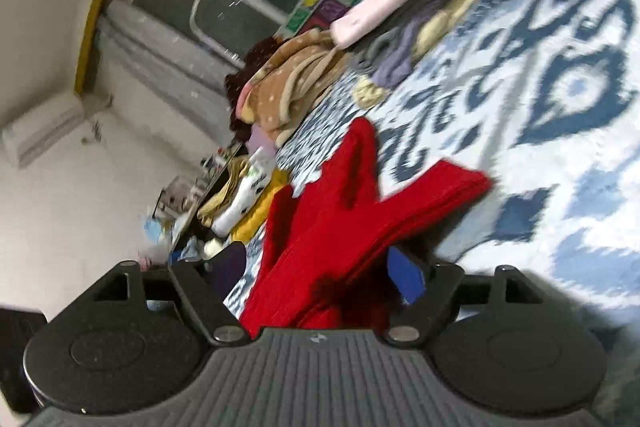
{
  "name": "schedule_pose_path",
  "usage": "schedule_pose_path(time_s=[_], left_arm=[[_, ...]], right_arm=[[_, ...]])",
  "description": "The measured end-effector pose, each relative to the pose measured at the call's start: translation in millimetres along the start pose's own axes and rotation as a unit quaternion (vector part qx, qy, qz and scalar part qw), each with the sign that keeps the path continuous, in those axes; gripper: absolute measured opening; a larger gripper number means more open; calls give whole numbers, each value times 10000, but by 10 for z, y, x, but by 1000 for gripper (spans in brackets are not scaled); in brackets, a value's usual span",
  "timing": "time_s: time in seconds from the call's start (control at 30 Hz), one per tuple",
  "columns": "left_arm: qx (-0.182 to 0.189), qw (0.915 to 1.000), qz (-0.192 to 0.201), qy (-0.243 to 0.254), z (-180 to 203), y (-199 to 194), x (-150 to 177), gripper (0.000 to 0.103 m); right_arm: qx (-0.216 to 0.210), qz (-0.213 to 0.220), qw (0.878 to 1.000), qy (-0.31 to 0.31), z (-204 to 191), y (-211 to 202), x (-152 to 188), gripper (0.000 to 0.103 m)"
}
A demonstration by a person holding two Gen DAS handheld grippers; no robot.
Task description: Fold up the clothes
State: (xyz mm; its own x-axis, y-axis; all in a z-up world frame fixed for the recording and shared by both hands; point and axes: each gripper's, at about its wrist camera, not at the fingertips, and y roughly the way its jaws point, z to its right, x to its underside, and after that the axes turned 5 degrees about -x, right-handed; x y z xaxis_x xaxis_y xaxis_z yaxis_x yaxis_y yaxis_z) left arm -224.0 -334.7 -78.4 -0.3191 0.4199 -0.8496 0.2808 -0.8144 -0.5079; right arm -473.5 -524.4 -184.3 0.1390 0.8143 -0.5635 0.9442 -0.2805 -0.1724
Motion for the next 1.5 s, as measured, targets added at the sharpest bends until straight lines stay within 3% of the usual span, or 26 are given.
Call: schedule_pose_path(time_s=[0.07,0.13,0.4,0.47,0.53,0.63,0.7,0.93,1.03,1.17,1.23,1.5], left_arm=[[-359,9989,38,-291,-327,-70,-9,26],[-592,9974,-15,-414,-508,-97,33,22],[-279,9989,-341,-182,-286,145,228,22],[-159,9985,-513,-48,-235,195,323,22],[-130,9974,-663,232,-145,225,414,22],[-153,9956,-766,515,-64,229,489,22],[-72,9955,-794,514,-69,229,490,22],[150,9910,-1122,708,-88,329,542,22],[220,9907,-1127,727,-146,283,462,22],[8,9964,-795,285,-323,280,242,22],[-169,9975,-669,162,-381,410,96,22],[-717,9961,-385,338,-425,1351,-481,22]], right_arm=[[145,-101,9998,-93,-21,66,20,78],[307,-190,9993,-134,-22,116,34,71],[247,124,9973,683,208,124,21,66],[289,181,9972,662,226,155,13,53],[267,167,9977,607,241,192,3,20],[14,339,9982,485,158,80,-26,11],[-248,518,9978,336,36,-66,-64,11],[227,328,9974,601,125,-199,22,11],[238,251,9978,559,126,-170,27,11],[321,187,9978,545,132,-138,27,17],[371,200,9975,564,152,-131,26,32],[597,371,9949,720,222,-180,-5,36]])
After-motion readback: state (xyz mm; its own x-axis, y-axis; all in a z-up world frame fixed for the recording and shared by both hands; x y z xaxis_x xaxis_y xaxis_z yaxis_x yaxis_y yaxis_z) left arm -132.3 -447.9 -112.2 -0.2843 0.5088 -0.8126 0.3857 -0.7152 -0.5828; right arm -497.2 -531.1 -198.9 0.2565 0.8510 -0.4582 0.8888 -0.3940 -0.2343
